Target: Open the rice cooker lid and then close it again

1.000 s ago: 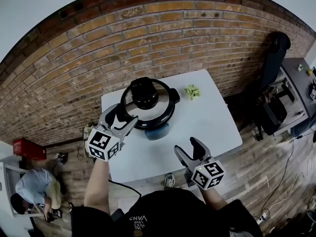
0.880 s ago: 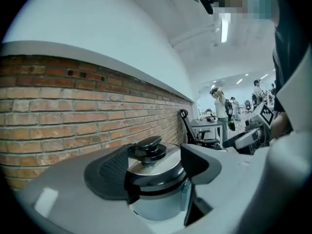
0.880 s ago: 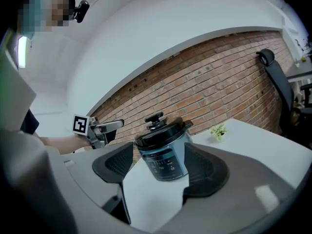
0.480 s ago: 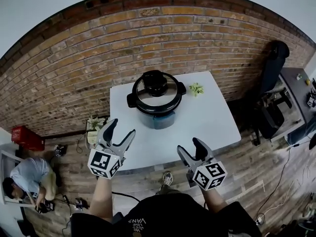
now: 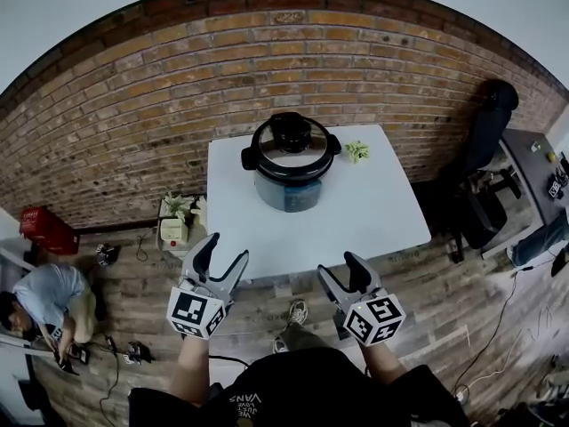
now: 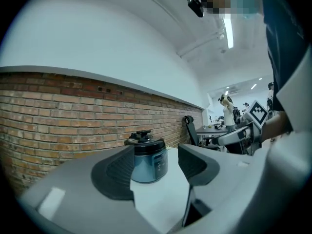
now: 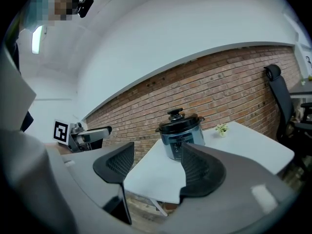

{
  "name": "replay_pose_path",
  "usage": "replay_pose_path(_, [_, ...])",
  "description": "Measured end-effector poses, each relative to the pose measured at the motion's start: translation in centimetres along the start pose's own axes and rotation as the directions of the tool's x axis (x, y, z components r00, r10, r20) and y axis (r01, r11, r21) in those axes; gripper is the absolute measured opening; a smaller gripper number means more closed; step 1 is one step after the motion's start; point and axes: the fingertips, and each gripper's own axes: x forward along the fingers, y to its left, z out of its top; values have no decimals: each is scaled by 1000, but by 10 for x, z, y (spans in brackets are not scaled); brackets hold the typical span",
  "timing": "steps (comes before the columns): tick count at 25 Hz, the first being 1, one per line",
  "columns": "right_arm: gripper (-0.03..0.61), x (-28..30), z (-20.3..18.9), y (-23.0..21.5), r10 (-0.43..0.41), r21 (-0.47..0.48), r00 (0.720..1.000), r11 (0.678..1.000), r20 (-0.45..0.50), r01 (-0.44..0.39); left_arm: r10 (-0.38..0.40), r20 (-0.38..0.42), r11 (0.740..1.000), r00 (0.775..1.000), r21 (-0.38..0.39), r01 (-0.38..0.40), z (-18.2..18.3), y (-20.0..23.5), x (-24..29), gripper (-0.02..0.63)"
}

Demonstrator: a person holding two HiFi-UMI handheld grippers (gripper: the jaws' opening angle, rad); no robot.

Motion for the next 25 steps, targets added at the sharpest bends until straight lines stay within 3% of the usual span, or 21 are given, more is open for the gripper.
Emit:
replay_pose_path(9, [263, -24, -18, 17, 4, -4, 1000, 1000, -23, -4, 5, -35, 999, 999, -47, -7, -30, -36, -40, 159])
replay_pose_path(13, [234, -29, -24, 17, 22, 5, 999, 1000, -31, -22, 42, -47, 997, 998, -68, -45, -40, -44, -51, 61])
replay_pose_path(16, [205, -30, -25, 14, 47, 5, 998, 999, -37, -47, 63, -69, 994, 996, -85, -69, -45, -50, -54, 30])
replay_pose_path(19, [157, -31, -24, 9, 76, -2, 996, 997, -49, -76, 86, -77, 991, 993, -96, -94, -46, -58, -51, 17])
replay_pose_path(23, [28, -39, -22, -4, 109, -26, 991, 993, -72, -111, 93, -92, 989, 991, -104, -103, -47, -79, -40, 6])
replay_pose_path(25, [6, -44, -22, -14, 119, -29, 989, 992, -86, -121, 81, -95, 991, 992, -103, -91, -47, -94, -30, 2])
